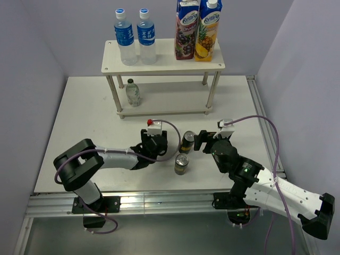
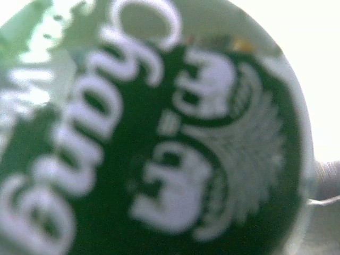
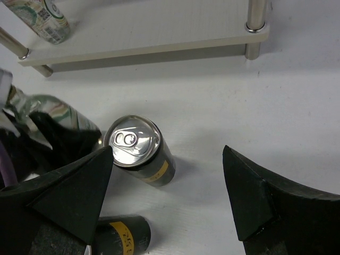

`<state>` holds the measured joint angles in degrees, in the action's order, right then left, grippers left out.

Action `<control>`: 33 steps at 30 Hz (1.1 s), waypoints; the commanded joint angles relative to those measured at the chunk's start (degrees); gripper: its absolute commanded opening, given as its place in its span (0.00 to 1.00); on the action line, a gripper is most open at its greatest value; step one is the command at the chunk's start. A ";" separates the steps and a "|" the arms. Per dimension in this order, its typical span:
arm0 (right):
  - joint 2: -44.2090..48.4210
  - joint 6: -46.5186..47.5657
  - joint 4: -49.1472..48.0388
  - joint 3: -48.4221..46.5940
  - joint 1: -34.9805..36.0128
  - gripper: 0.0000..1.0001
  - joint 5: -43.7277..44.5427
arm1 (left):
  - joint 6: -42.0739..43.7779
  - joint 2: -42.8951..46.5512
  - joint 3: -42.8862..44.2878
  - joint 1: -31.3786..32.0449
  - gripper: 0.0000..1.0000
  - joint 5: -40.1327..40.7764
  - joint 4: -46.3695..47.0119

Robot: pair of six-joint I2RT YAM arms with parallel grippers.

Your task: Place and organize the beverage onto the shelf

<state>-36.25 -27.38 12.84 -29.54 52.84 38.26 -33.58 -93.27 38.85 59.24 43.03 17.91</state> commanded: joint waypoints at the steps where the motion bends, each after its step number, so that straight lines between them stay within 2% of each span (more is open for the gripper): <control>1: -0.14 0.04 -2.47 0.45 -0.28 0.90 0.67 | 6.15 3.80 6.49 -5.96 0.00 0.40 8.45; 8: -0.22 0.22 -2.12 0.27 -0.28 0.90 0.67 | 10.73 -1.90 15.97 -16.07 0.00 -6.63 12.59; 16: -0.05 0.22 -2.29 0.27 -0.37 0.90 0.32 | 12.67 -9.99 27.41 -23.11 0.00 -10.59 11.97; 20: -0.40 0.22 -2.38 0.27 -0.46 0.90 -0.11 | 12.05 -15.52 33.11 -25.23 0.00 -11.21 11.27; 28: 0.13 0.39 -2.38 0.36 -0.37 0.90 -0.47 | 12.67 -21.24 38.75 -26.20 0.00 -8.75 9.08; 31: -0.22 0.39 -2.56 0.27 -0.54 0.90 -0.56 | 12.67 -21.60 39.37 -26.37 0.09 -9.27 8.46; 32: -0.31 0.31 -2.47 0.27 -0.54 0.90 -0.56 | 12.75 -21.34 38.94 -26.37 0.20 -9.62 8.63; 33: -0.31 0.31 -2.64 0.27 -0.54 0.90 -0.64 | 12.67 -21.25 38.58 -26.29 0.25 -9.80 8.72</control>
<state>-36.58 -27.35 12.78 -29.54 52.84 37.56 -21.67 -115.72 74.91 33.01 33.21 21.82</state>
